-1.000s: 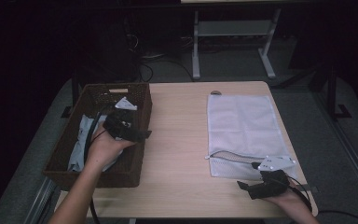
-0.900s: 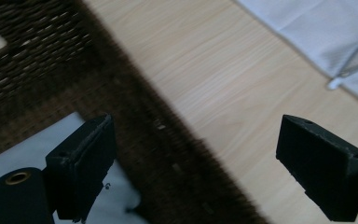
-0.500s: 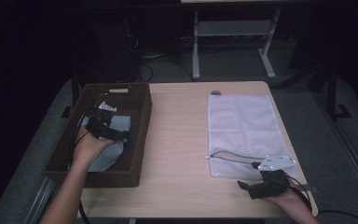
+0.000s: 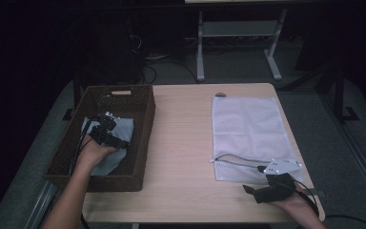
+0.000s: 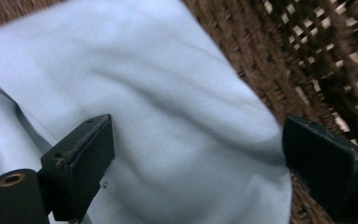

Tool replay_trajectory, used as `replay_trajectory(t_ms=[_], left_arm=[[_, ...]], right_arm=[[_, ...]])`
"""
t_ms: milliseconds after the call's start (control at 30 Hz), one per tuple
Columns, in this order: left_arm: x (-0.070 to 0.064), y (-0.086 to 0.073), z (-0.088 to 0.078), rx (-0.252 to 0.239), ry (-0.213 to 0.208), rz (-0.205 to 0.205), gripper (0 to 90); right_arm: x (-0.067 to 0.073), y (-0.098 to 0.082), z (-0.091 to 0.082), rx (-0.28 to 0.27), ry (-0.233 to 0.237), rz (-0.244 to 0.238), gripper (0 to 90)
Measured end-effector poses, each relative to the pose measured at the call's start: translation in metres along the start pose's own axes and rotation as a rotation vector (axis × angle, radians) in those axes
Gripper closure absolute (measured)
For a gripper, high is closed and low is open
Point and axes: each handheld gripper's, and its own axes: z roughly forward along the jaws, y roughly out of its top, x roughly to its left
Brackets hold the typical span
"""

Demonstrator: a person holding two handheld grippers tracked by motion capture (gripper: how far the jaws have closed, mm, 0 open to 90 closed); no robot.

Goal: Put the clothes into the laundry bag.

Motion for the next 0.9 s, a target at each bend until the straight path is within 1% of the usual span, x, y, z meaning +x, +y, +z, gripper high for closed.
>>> replay_trajectory(t_ms=[67,167,233,333,367,533,600,633,667,700,733,767,800,900], left_arm=[[0.002,-0.002,0.006,0.025,0.000,-0.010,9.6],[0.005,-0.005,0.010,0.055,0.004,-0.017,9.5],[0.008,-0.007,0.011,0.065,-0.003,-0.028,9.5],[0.008,-0.007,0.014,0.081,-0.010,-0.028,9.4],[0.008,-0.007,0.015,0.087,-0.014,-0.023,9.4],[0.003,-0.008,0.022,0.124,0.005,0.017,9.1],[0.003,-0.010,0.024,0.150,0.021,0.016,9.1],[0.005,-0.010,0.025,0.164,0.030,0.011,9.1],[0.006,-0.011,0.025,0.168,0.030,0.001,9.1],[0.008,-0.011,0.024,0.170,0.041,-0.012,9.2],[0.009,-0.012,0.024,0.179,0.067,-0.019,9.3],[0.011,-0.012,0.023,0.188,0.079,-0.023,9.3],[0.013,-0.013,0.023,0.195,0.085,-0.039,9.3],[0.018,-0.017,0.024,0.201,0.079,-0.094,9.2]], right_arm=[[0.000,0.000,0.000,0.000,0.000,-0.001,10.3],[0.000,0.000,0.000,-0.002,-0.001,-0.002,10.3],[0.000,0.000,0.000,0.000,-0.003,-0.002,10.3],[0.000,0.000,0.000,0.001,-0.002,-0.004,10.3],[0.000,0.000,0.000,0.001,-0.002,-0.006,10.3],[0.001,0.000,0.001,0.005,-0.004,-0.013,10.4],[0.001,0.000,0.001,0.005,-0.004,-0.012,10.3],[0.001,0.000,0.001,0.006,-0.005,-0.014,10.3],[0.001,0.000,0.001,0.007,-0.005,-0.015,10.4],[0.001,0.000,0.001,0.009,-0.008,-0.018,10.3],[0.001,0.000,0.001,0.009,-0.009,-0.020,10.4],[0.001,-0.001,0.001,0.010,-0.011,-0.020,10.4],[0.001,-0.001,0.001,0.011,-0.011,-0.018,10.4],[0.000,-0.001,0.001,0.013,-0.013,-0.019,10.4]])
